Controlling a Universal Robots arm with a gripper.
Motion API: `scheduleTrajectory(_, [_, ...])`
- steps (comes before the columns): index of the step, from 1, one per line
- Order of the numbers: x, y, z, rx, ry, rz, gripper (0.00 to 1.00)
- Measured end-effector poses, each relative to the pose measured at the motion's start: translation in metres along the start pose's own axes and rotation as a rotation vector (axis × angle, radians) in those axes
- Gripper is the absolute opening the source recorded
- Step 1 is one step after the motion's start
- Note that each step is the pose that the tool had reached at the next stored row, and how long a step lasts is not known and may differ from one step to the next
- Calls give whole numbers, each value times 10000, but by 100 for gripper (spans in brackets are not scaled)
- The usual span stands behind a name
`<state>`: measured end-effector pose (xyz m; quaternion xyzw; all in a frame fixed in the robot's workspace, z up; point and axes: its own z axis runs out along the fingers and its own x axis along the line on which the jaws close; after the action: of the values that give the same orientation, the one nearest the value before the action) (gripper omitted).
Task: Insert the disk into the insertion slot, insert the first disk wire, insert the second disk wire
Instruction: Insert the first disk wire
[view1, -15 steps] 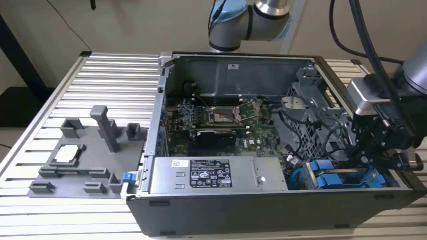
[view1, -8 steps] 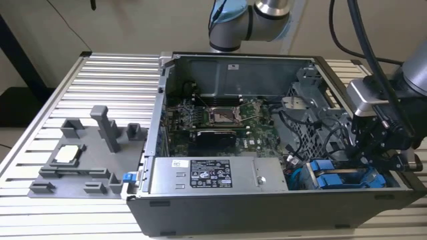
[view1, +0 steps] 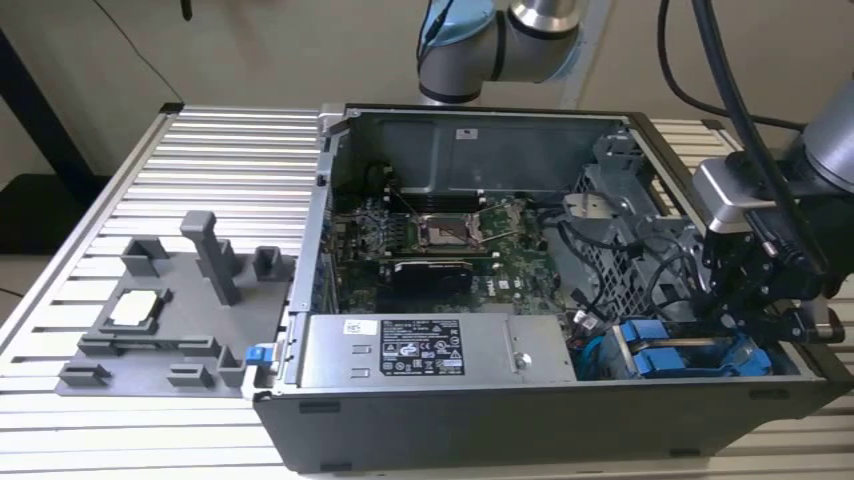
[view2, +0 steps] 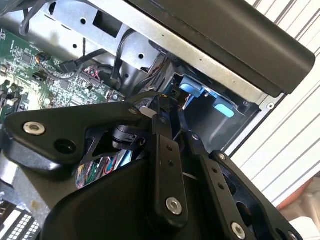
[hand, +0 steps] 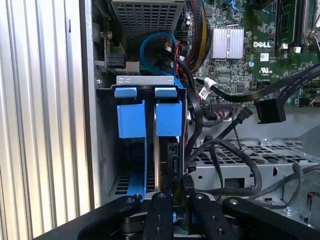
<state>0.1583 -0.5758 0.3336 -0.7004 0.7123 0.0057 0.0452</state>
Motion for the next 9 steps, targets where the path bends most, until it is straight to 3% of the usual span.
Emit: scheduleTrajectory(9, [0,1,8,-1,-2,0,19])
